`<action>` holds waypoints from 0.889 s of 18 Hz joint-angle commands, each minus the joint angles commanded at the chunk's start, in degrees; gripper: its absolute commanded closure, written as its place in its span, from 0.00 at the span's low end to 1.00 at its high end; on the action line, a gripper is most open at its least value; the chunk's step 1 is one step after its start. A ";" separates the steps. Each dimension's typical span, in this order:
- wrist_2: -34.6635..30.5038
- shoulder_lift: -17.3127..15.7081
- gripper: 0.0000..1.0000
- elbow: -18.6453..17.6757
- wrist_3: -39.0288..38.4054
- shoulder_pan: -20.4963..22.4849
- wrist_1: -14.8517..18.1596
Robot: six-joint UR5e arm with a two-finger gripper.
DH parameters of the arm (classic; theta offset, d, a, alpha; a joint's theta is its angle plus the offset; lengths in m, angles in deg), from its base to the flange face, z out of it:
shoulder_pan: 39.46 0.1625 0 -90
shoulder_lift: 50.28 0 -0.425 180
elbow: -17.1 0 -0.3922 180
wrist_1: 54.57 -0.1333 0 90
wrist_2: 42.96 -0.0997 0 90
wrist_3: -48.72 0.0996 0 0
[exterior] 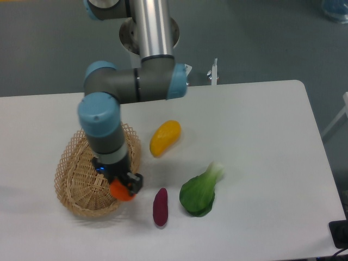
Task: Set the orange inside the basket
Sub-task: 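Carry the held orange over the wicker basket, then lower the orange into the basket and open the gripper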
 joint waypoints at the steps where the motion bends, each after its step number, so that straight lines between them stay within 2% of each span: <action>1: 0.00 0.26 0.37 0.00 -0.26 -0.70 0.00; 4: -0.17 1.76 0.37 -0.35 -1.31 -3.25 -0.26; 7: -0.18 2.55 0.34 -0.44 -2.20 -3.52 -0.35; 9: -0.35 2.81 0.23 -0.44 -2.20 -3.52 -0.44; 11: -0.88 2.99 0.05 -0.44 -1.94 -3.61 -0.44; 12: -2.01 2.99 0.00 -0.44 -1.59 -3.70 -0.35; 16: -2.72 2.90 0.00 -0.27 -1.58 -3.79 -1.40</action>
